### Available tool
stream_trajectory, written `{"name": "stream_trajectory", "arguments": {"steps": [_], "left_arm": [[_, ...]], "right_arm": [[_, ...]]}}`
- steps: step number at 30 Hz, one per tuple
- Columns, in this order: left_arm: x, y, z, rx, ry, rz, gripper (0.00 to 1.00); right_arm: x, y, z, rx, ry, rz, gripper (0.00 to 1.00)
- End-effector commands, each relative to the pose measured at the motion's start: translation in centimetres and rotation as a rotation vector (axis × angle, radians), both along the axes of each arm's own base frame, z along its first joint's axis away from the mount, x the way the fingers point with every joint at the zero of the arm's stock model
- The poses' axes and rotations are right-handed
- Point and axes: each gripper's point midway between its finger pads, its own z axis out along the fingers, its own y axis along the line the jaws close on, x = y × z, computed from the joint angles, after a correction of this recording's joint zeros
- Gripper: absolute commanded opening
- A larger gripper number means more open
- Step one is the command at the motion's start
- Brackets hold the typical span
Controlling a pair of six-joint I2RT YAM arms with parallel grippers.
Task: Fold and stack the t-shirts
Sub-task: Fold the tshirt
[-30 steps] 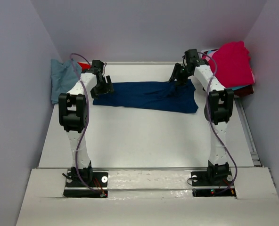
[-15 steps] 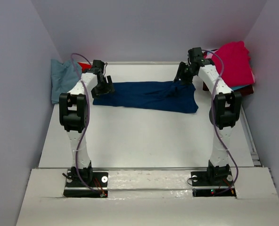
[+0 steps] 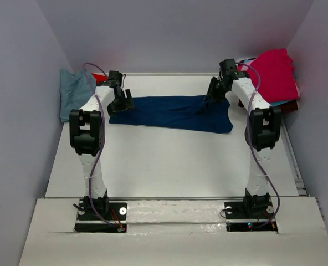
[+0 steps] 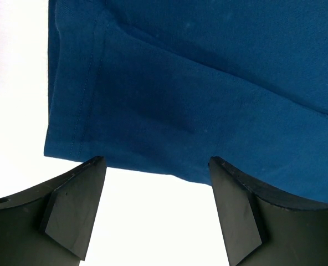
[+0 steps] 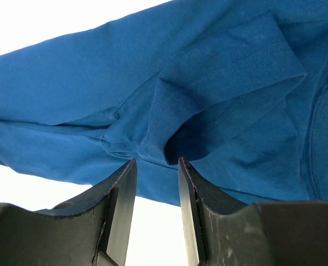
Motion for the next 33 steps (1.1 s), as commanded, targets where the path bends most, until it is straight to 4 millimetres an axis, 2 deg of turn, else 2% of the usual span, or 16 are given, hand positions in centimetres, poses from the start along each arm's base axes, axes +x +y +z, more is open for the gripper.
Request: {"name": "stream_trajectory", "arguments": {"steps": [1,20,30,33], "left_arm": [[0.0,0.0,1.3,0.007,-0.029,-0.008,0.86],[-0.2,0.0,0.8,0.010,-0.020,-0.007,0.86],[-0.3,0.1,0.6,0.012,-0.018,-0.007,0.86],[-0.3,0.1,0.5,0.012,-0.015,-0.007,0.86]], "right_arm": [[-0.1,0.4,-0.2,0.023,0.016,0.006,0.42],[-0.5,1.3,-2.8,0.066,0.080,0.019,0.41],[0.1,2.1,-3.4,0.108,0.098,0.037,0.32],[0.5,2.4,-3.2,0.118,0.093,0.037,0.22]]}}
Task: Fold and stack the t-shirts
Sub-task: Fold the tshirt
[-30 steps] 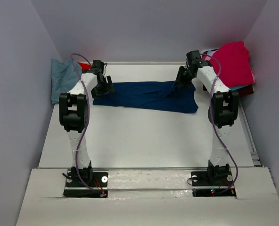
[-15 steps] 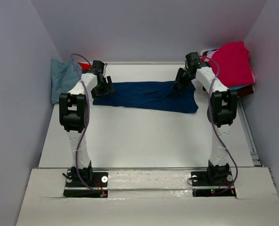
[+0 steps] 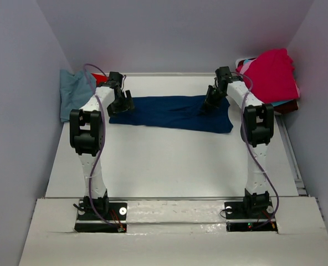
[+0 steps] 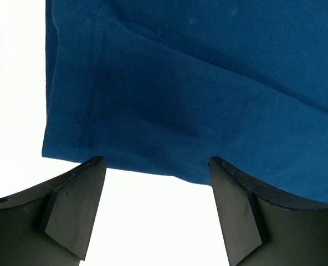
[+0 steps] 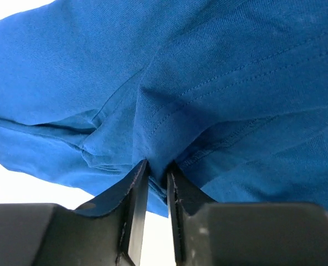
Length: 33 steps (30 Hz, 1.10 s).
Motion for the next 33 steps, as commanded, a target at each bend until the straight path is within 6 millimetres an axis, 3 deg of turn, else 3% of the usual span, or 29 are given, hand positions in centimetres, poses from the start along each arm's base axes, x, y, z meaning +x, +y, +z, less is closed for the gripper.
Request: {"name": "stream_trajectory", "arguments": {"steps": [1,6,19,33], "left_arm": [[-0.1,0.0,1.0,0.010,-0.021,-0.007,0.86],[-0.1,0.1,0.7,0.013,-0.015,-0.006,0.86],[0.1,0.1,0.6,0.014,-0.010,-0.009,0.86],[-0.1,0.1,0.8,0.019,-0.006,-0.014,0.86]], "right_arm": [[1.7,0.8,2.5,0.042,-0.060,0.008,0.15],[2.6,1.1,3.0,0.054,-0.072,0.012,0.08],[5.9,2.6,5.0,0.125,-0.170,0.042,0.08],[7.3,4.5,3.8,0.229,-0.212,0.114,0.14]]}}
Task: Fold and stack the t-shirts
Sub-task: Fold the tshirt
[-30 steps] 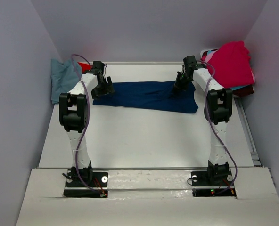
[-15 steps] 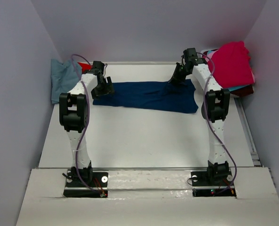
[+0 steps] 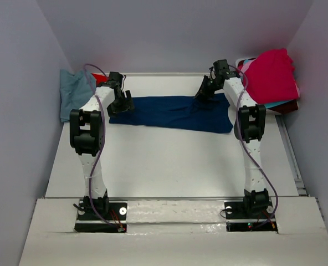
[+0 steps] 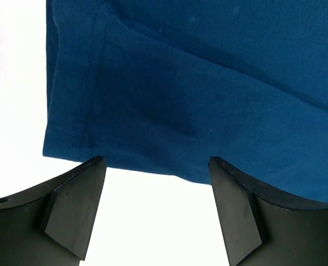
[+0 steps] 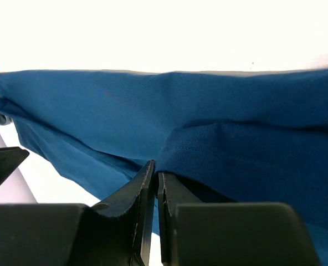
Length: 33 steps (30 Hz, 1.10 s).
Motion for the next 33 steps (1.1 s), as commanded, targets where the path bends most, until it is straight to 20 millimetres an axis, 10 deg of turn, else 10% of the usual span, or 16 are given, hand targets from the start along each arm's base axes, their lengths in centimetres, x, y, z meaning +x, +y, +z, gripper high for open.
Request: {"name": "stream_trajectory", "arguments": {"steps": [1,26,33], "left_arm": [[0.0,0.1,0.9,0.016,-0.010,-0.012,0.86],[-0.4,0.8,1.7,0.053,-0.013,0.004,0.86],[-0.6,0.9,2.0,0.053,-0.017,0.006,0.86]], "right_arm": [[1.5,1.1,1.8,0.062,-0.092,0.042,0.14],[4.8,2.2,1.5,0.145,-0.172,-0.006,0.24],[4.9,2.0,1.2,0.130,-0.177,-0.006,0.66]]}}
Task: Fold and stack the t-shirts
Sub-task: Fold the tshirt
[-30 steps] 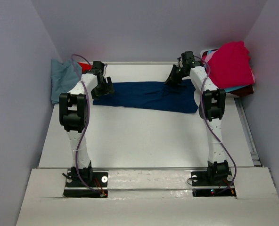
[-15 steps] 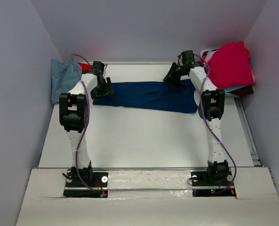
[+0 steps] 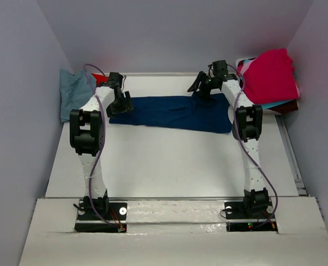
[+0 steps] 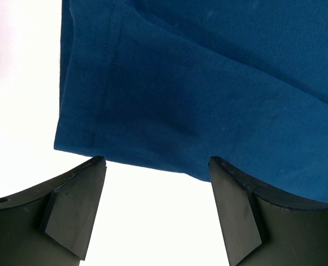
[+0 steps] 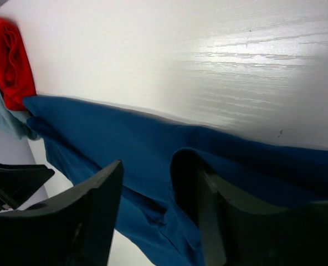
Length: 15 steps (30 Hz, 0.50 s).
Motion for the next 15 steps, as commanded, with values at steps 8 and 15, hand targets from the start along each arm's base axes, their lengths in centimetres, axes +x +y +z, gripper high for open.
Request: {"name": "stream_trajectory", "arguments": {"steps": [8,15], "left_arm": [[-0.4,0.2,2.2,0.018,-0.034,-0.005,0.86],[-0.5,0.0,1.7,0.007,-0.036,-0.011,0.86]], "right_arm": [[2.2,-1.5,4.6,-0.082,-0.176,-0.061,0.79],[0.6,-2.7,9.2,-0.134,-0.241,-0.070,0.79]]}}
